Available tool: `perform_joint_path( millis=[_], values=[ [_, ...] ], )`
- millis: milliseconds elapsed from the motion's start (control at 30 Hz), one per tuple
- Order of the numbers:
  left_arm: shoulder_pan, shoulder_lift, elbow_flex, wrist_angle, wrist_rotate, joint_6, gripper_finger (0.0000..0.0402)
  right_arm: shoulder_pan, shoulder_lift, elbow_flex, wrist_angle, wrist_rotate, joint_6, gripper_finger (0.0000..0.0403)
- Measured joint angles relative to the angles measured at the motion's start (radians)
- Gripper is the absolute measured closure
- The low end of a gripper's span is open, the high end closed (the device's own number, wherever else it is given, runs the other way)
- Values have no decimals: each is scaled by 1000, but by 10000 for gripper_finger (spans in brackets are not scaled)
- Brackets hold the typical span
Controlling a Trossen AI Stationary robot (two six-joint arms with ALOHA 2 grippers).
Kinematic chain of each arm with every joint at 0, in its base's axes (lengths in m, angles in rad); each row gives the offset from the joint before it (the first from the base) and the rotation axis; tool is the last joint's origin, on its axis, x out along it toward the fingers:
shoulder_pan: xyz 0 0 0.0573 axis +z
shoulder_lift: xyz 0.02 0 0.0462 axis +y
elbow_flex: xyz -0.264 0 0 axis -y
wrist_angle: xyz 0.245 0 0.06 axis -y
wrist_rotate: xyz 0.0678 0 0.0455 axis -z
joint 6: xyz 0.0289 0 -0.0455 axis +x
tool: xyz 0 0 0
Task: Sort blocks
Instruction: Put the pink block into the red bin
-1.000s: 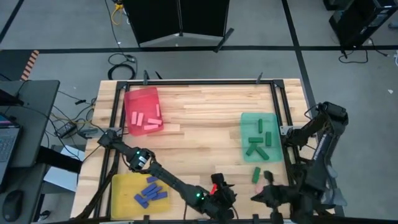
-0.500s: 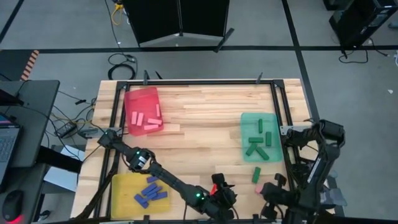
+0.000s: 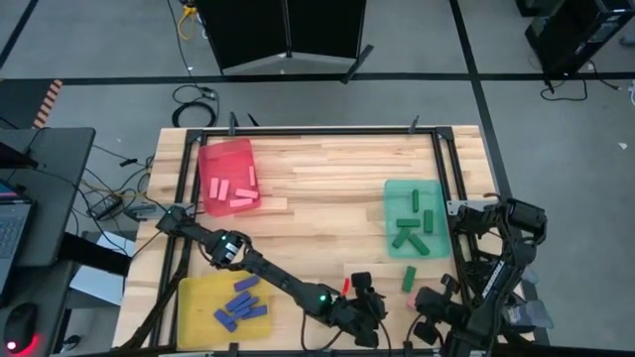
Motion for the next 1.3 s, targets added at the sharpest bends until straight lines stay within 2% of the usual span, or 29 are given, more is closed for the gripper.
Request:
perform_joint_path(
  millis=[167, 300, 500, 867, 1033, 1300],
  values=[
    [15, 11, 0, 68, 143, 48, 205, -18, 45, -1, -6, -15, 3, 394],
    [20, 40, 0, 99, 197, 64, 205, -23, 66, -3, -3, -21, 5, 394],
    [20, 58, -2, 104, 200, 62, 205, -23, 66, -3, 24, -28, -9, 394],
    [33, 116, 0, 209, 206, 93, 205, -29, 75, -3, 126, -21, -115, 394],
    [35, 119, 0, 289, 297, 122, 204, -30, 72, -2, 102, 13, -116, 394],
    [52, 118, 0, 361, 288, 141, 203, -30, -4, 0, 80, 144, -114, 394]
  ],
)
